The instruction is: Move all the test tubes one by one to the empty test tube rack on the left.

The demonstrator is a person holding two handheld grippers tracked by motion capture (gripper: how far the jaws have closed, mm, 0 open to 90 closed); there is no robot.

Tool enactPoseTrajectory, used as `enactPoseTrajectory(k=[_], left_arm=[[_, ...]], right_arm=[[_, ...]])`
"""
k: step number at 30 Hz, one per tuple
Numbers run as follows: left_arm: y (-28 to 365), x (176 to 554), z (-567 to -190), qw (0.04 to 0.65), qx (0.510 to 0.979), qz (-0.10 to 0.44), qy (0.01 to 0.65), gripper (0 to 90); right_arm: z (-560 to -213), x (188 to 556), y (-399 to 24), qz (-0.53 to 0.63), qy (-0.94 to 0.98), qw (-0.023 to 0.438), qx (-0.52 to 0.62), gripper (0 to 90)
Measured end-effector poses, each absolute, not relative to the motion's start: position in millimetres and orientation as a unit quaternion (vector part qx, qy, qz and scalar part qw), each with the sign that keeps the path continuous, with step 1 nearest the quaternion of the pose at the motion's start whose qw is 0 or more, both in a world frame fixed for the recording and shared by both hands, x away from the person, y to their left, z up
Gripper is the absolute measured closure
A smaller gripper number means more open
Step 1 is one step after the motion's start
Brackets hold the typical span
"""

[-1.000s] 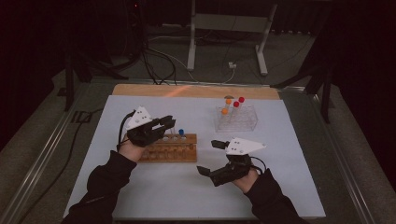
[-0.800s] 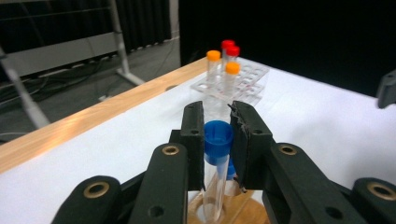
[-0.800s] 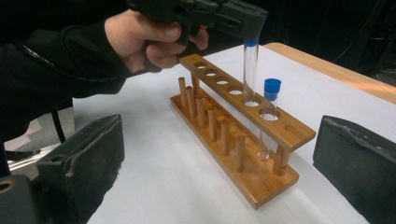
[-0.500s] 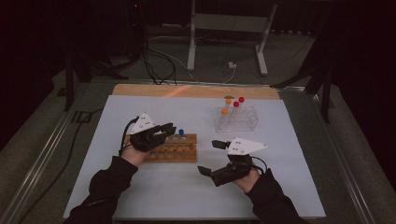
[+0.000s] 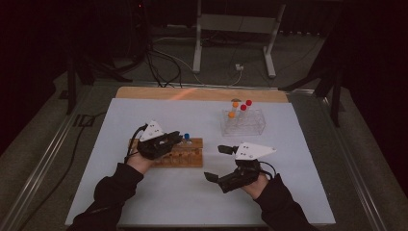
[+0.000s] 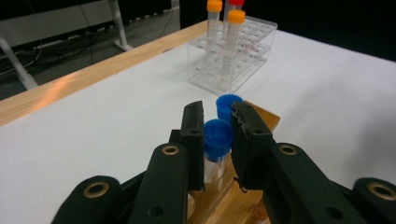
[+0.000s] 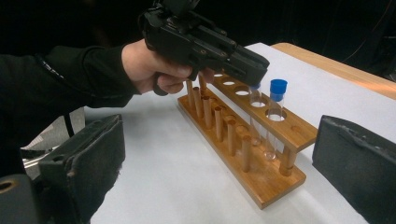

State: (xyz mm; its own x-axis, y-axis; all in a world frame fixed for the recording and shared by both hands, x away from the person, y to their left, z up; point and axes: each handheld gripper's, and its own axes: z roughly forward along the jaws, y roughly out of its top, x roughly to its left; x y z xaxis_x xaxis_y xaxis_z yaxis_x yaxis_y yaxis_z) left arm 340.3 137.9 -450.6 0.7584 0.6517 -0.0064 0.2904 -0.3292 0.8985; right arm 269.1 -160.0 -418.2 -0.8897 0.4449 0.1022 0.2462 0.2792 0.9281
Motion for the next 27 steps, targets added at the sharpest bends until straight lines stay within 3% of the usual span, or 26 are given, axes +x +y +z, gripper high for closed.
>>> enactPoseTrajectory(k=[13,17,20,27], left_arm=[[141.5,341.6,-451.3,0.505,0.794,0.165,0.295,75.4],[145.7,336.0,-444.4,0.516,0.789,0.171,0.286,60.0],[152.0,329.0,-436.3,0.537,0.776,0.168,0.284,43.5],[161.6,309.0,-421.8,0.568,0.761,0.162,0.269,17.4]], right_arm=[[-418.6,268.7,-160.0,0.557,0.799,0.091,0.208,2.2],[-418.2,269.3,-161.8,0.559,0.796,0.096,0.211,2.2],[-418.0,270.1,-163.7,0.558,0.797,0.111,0.201,2.2],[-411.6,275.1,-170.9,0.558,0.794,0.146,0.190,2.2]])
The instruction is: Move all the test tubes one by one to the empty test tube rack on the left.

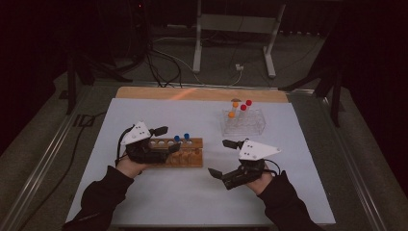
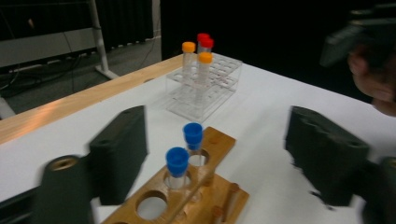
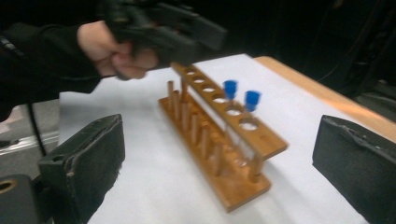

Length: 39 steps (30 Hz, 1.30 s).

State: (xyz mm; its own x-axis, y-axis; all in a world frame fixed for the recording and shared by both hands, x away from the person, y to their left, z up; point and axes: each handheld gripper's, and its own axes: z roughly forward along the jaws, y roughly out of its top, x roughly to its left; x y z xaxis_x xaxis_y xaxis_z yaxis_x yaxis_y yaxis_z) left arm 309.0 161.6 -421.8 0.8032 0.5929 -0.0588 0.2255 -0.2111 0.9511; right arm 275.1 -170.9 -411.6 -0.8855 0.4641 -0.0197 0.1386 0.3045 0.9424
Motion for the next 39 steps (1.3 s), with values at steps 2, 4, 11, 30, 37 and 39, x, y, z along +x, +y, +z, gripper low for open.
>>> enactPoseTrajectory(k=[2,4,11,30,37,39], left_arm=[[163.9,302.6,-419.7,0.574,0.758,0.157,0.267,15.5],[165.5,297.0,-418.2,0.578,0.762,0.146,0.252,6.9],[167.5,276.5,-417.2,0.588,0.763,0.135,0.231,1.0],[170.5,260.4,-433.9,0.584,0.769,0.124,0.230,0.6],[172.1,260.8,-433.0,0.589,0.764,0.128,0.230,0.6],[172.6,261.1,-432.7,0.588,0.764,0.128,0.231,0.6]], right_arm=[[-406.6,278.8,-174.8,0.560,0.789,0.156,0.197,2.2],[-401.1,283.9,-178.9,0.557,0.786,0.165,0.211,2.2],[-388.5,310.4,-192.4,0.553,0.769,0.198,0.253,2.2],[-429.0,386.3,-218.2,0.510,0.752,0.223,0.353,8.3],[-444.9,401.2,-232.7,0.494,0.755,0.226,0.368,20.5],[-448.0,404.2,-236.5,0.487,0.757,0.227,0.371,23.8]])
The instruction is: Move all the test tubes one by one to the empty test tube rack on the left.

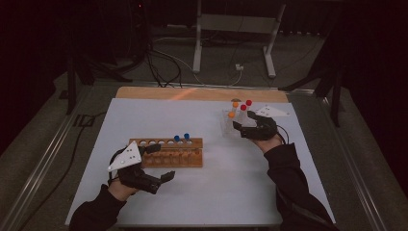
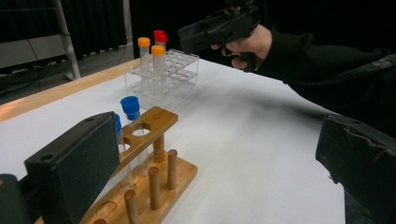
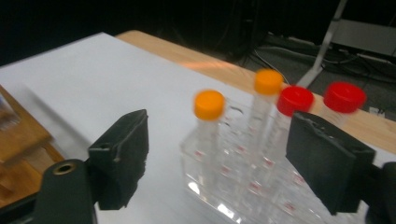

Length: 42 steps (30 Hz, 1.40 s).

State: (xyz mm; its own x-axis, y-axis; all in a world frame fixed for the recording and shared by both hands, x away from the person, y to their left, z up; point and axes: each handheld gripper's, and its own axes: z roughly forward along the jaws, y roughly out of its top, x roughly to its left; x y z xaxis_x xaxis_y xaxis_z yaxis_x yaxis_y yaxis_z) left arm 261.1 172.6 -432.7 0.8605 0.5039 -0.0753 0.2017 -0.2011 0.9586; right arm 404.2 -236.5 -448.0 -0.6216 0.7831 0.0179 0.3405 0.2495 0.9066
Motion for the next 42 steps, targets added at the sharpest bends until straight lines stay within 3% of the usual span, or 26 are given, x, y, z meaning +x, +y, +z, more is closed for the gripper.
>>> enactPoseTrajectory(k=[2,7,14,35,42], left_arm=[[173.2,261.5,-432.7,0.589,0.764,0.128,0.231,0.6],[172.9,261.9,-433.2,0.589,0.764,0.127,0.231,0.6],[173.3,261.9,-433.0,0.589,0.764,0.127,0.231,0.6],[174.5,262.3,-432.4,0.588,0.766,0.123,0.228,0.6],[174.4,262.6,-432.4,0.588,0.767,0.120,0.228,0.6]], right_arm=[[-451.0,407.7,-241.3,0.483,0.756,0.227,0.380,24.8],[-455.1,415.3,-250.8,0.473,0.749,0.235,0.400,40.7],[-460.6,427.7,-249.6,0.451,0.754,0.240,0.414,55.3],[-471.5,455.1,-237.5,0.413,0.769,0.226,0.432,72.3],[-470.0,455.2,-234.5,0.410,0.771,0.232,0.429,74.3]])
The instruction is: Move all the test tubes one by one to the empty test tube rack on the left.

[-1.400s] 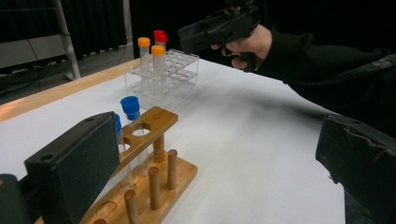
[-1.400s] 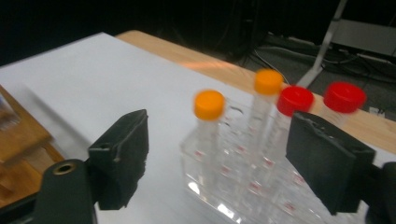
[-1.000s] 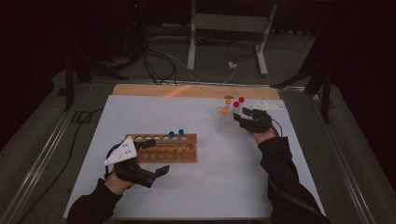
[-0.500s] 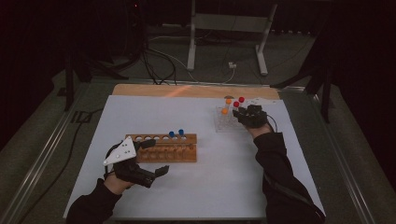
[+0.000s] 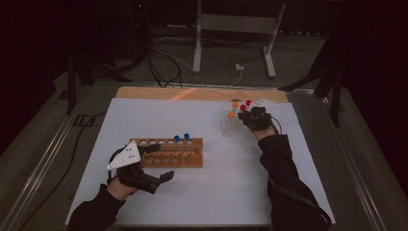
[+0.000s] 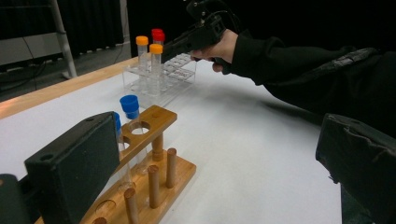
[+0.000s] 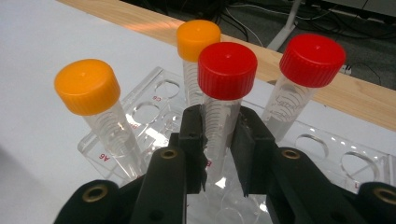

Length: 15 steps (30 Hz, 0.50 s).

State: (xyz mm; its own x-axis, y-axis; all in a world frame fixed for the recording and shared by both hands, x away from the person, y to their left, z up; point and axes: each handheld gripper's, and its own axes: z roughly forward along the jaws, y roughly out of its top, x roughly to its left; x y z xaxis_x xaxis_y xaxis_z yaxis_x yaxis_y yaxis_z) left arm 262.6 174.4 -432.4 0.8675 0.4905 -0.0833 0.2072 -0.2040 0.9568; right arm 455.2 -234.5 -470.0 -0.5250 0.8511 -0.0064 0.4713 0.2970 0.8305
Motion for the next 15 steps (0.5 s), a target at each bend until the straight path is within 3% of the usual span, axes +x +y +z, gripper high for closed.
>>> enactPoseTrajectory(k=[15], left_arm=[[173.2,262.3,-432.0,0.587,0.768,0.119,0.226,0.6]], right_arm=[[-422.7,440.1,-242.4,0.436,0.763,0.258,0.402,74.5]])
